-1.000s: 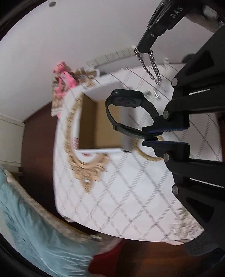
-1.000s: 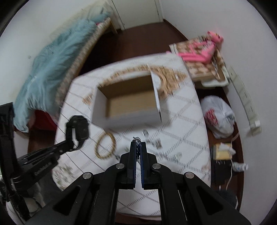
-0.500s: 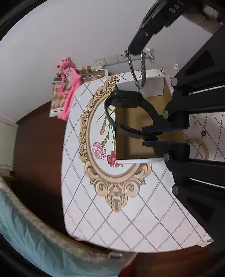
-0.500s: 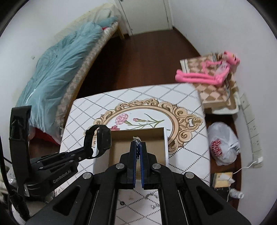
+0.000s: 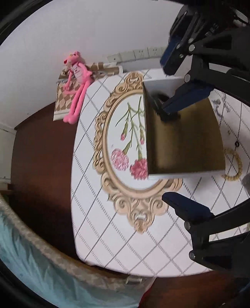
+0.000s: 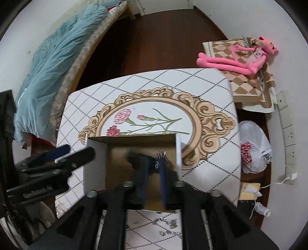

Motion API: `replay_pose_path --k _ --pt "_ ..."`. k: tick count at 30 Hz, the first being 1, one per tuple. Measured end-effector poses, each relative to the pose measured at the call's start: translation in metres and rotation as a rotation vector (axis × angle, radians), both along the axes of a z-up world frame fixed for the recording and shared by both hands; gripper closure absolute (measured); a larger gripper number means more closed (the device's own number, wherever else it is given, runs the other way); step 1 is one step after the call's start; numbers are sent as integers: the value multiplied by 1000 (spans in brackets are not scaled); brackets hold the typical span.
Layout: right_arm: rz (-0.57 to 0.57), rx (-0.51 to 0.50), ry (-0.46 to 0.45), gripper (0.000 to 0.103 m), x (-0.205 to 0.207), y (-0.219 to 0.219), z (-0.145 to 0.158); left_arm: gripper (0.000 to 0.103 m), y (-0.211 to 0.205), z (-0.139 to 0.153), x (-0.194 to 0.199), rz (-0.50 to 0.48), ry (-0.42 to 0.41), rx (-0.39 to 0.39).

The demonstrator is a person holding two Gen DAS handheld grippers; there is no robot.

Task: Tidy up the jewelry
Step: 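Carry the watch band into the box with the left gripper while the right gripper drops the chain in, then lift both open grippers out of the box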

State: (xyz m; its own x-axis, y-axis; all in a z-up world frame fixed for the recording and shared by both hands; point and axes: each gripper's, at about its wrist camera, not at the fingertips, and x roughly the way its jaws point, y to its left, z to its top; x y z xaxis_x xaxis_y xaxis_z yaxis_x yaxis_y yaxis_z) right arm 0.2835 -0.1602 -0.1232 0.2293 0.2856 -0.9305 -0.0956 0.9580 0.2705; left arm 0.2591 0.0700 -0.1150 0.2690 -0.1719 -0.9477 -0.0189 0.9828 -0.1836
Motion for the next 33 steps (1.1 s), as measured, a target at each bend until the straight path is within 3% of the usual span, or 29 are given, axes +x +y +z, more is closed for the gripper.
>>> replay_pose_path --k 1,2,4,8,19,33 --pt "-3 -20 -6 40 -2 0 1 14 1 2 -1 2 -12 28" --pt "3 -52 -19 24 -5 1 3 3 2 3 -3 5 -22 51" --pt "8 -126 -28 16 -12 3 0 0 6 3 -10 21 -50 90" --pt "3 -214 -29 11 -30 5 -14 0 10 0 -28 50 -100 165" --pt "-14 -229 -31 9 -63 11 -34 0 16 -16 -67 87 -102 225" --pt "-47 -218 -163 9 -107 7 24 0 14 42 -124 120 -240 260"
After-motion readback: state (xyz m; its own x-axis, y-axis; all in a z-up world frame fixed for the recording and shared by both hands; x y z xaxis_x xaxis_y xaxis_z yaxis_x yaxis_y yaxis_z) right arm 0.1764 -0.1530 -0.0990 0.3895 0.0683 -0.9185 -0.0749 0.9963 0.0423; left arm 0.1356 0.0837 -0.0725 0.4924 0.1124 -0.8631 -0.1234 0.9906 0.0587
